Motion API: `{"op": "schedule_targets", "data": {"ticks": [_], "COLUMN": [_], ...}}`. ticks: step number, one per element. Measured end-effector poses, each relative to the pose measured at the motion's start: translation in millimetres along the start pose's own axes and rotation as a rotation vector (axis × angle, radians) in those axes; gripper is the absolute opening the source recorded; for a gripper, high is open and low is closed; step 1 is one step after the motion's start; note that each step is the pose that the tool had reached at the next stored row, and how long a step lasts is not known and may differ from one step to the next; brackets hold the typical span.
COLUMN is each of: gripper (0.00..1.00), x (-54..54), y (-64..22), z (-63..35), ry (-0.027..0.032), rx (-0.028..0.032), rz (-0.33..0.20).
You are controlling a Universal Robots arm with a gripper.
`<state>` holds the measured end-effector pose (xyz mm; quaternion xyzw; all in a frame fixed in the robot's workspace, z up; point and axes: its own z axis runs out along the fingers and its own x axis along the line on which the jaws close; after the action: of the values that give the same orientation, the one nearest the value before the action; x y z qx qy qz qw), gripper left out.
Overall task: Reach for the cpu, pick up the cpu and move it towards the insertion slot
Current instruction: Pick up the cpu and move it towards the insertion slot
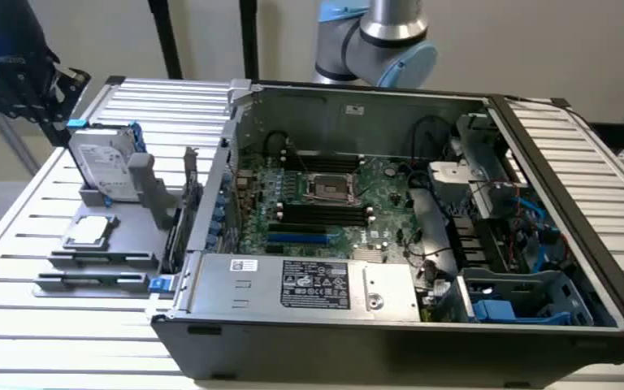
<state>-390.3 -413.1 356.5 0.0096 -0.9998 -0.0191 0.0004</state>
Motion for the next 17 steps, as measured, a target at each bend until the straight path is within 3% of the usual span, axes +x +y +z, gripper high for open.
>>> {"op": "schedule_targets", "data": {"ticks": [14,17], "gripper": [0.11,0.11], "x": [0.2,5.7], "y": [-0.1,-0.1], "z": [1.0,4.4], "ry": [0.0002,0.0002], "rx": [0.0001,0.0001], "rz": [0.0,0.0]}}
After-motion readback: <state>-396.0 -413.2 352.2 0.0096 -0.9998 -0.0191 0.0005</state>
